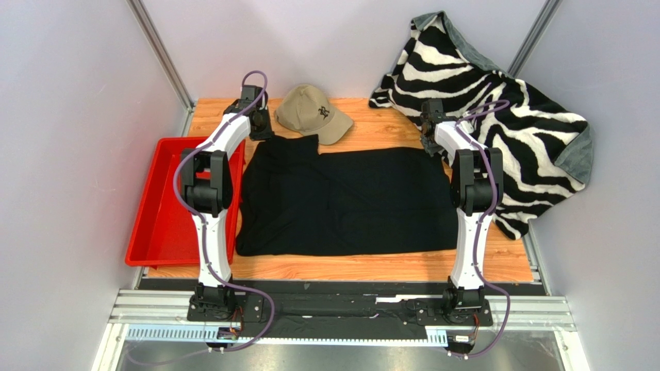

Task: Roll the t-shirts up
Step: Fold the T-shirt at the center of the board.

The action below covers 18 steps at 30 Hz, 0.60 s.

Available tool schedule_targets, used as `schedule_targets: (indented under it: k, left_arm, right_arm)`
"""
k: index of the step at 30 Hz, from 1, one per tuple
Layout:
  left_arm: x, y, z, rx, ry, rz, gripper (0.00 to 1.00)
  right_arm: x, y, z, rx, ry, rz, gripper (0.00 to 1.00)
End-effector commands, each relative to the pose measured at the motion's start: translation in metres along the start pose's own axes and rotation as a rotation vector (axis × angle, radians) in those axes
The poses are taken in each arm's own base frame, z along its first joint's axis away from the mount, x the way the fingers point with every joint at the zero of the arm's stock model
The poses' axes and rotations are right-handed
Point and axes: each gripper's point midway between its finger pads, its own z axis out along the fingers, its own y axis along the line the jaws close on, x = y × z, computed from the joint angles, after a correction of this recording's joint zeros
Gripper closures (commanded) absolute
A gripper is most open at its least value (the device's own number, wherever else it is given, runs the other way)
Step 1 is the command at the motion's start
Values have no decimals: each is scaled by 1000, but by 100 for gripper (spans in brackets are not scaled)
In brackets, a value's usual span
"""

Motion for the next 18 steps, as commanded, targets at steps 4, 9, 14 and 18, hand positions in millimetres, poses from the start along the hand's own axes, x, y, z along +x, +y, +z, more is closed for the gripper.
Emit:
schedule_targets:
  k: [4, 9, 14, 18]
  left_arm:
    - [-35, -12, -33, 51, -110, -27, 100]
    - [-41, -16, -52, 77, -151, -54, 100]
    - [-46, -18, -75, 97, -192, -73, 100]
    - [-43, -18, -88, 103, -203, -83, 100]
  right_arm:
    - [-1, -8, -6, 5, 30, 18, 100]
    - [2, -9, -20, -26, 46, 6, 100]
    - [0, -17, -34, -44, 52, 3, 100]
    - [0, -23, -42, -55, 56, -7, 100]
